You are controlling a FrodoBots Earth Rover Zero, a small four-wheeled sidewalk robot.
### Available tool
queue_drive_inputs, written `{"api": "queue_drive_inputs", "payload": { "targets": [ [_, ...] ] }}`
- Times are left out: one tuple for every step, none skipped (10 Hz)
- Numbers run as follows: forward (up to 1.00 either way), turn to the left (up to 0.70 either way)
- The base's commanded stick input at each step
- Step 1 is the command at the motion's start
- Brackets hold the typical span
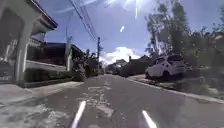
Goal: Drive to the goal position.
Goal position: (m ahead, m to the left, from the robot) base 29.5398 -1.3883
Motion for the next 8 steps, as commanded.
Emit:
{"api": "queue_drive_inputs", "payload": {
  "targets": [
    [1.00,0.16],
    [1.00,0.16],
    [1.00,0.11],
    [1.00,0.00],
    [1.00,0.00],
    [1.00,-0.15],
    [1.00,-0.34],
    [1.00,-0.40]
  ]
}}
